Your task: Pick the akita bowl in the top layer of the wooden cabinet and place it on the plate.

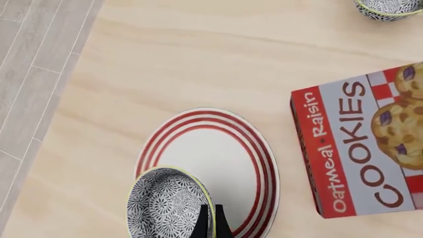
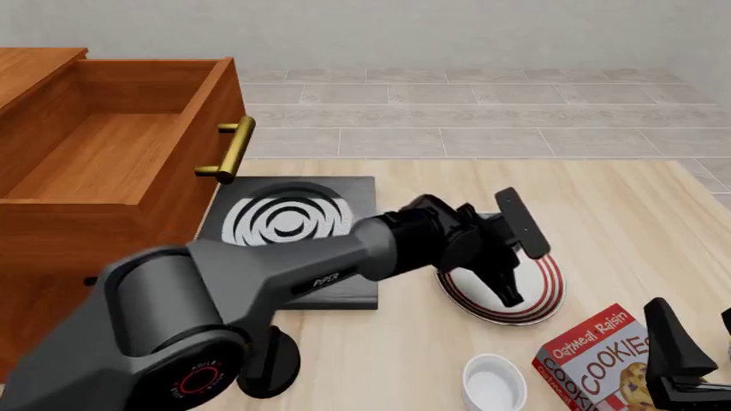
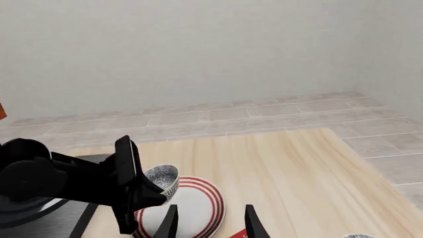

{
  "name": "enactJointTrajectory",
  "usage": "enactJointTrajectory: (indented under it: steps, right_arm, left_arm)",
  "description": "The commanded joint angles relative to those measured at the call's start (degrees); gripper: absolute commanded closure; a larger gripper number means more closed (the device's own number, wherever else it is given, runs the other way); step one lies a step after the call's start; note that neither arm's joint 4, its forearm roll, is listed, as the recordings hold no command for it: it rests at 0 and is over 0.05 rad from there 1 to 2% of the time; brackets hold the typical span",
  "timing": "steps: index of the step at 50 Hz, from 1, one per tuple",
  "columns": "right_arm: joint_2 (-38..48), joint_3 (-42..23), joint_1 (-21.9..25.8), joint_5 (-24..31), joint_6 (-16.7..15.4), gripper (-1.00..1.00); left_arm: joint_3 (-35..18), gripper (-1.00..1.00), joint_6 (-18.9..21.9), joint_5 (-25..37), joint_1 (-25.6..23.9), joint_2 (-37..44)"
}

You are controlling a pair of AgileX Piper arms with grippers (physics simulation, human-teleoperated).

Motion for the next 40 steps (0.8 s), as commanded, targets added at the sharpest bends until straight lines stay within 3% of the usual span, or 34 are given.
enactJointTrajectory:
  steps: [1, 40]
  right_arm:
    - [0.0, 0.0, 0.0, 0.0, 0.1, -1.0]
    - [0.0, 0.0, -0.3, 0.1, 0.6, -1.0]
  left_arm:
    - [-2.7, 1.0, -1.8, 1.4, -0.5, 1.6]
    - [-5.6, 1.0, -5.1, 3.0, 0.3, 5.6]
